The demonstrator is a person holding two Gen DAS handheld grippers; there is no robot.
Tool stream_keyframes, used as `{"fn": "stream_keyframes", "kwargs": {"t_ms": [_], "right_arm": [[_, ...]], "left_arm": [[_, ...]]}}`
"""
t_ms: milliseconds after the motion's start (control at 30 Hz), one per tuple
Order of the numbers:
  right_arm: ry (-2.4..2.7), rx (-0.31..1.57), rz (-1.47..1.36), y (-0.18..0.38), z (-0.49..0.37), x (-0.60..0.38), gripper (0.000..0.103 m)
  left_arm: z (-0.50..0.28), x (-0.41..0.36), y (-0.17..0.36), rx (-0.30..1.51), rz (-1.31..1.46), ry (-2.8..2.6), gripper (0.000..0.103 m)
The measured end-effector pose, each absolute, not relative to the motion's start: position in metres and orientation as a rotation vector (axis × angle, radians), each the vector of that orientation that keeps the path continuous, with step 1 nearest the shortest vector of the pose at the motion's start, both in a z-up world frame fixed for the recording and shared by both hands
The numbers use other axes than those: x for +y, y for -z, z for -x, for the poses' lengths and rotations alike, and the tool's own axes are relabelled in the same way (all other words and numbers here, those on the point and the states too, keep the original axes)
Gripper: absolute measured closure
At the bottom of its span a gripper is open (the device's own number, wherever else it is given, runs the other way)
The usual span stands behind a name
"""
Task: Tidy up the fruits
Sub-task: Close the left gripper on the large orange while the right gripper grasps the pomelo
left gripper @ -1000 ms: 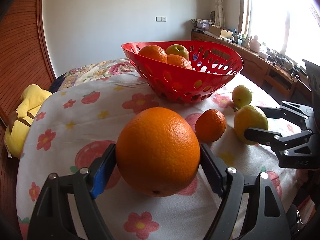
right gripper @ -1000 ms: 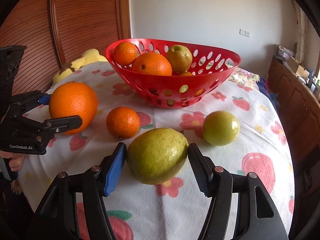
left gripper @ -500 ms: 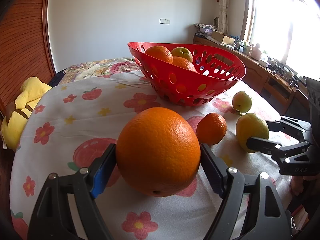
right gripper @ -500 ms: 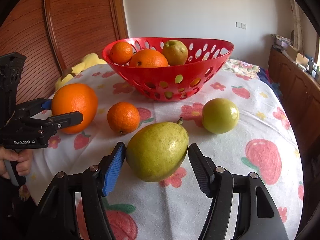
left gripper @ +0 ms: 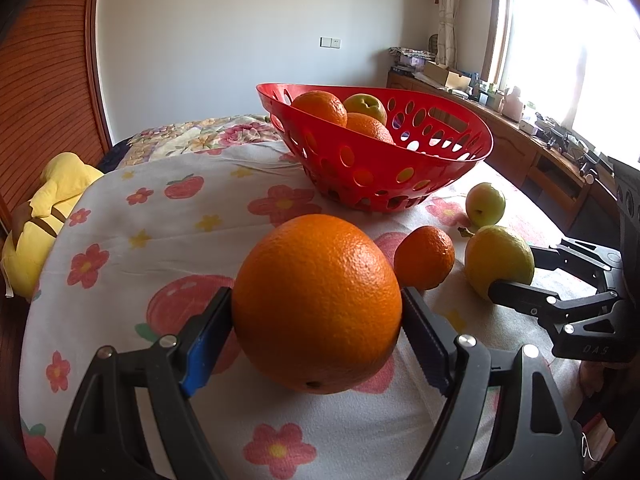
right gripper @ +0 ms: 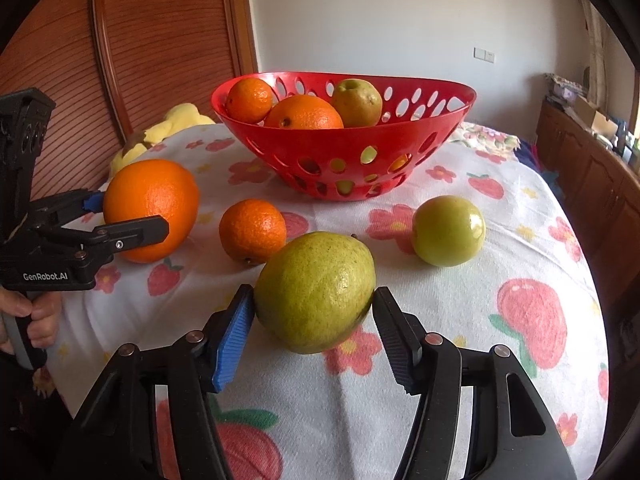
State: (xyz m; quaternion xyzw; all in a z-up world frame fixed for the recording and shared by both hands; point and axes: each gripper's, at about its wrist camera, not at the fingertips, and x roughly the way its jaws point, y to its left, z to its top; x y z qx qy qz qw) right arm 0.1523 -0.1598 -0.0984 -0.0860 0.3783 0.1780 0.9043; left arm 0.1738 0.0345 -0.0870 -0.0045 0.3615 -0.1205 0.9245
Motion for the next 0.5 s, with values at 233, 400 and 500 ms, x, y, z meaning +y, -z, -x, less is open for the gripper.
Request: {"fn": "stream_keyframes", "kwargs": {"t_ms": [233,400,500], "right_arm": [[-0.363,0.773,0.198,0.099,-0.151,-0.157,0.041],[-0.369,0.777,0.18,0.099,-0.151,-0.158,0.041],[-0.369,0.777,0.181,0.098,-0.151,-0.158,0.041]], "left_arm": [[-0.179,0.03,0.087,0.741,-0.009,0.237,0.02],[-0.189,0.024,0.084,0.756,-0.033,0.229,0.02],[-0.191,0.022,0.083,0.767,-0.052,0.234,0.022]]}}
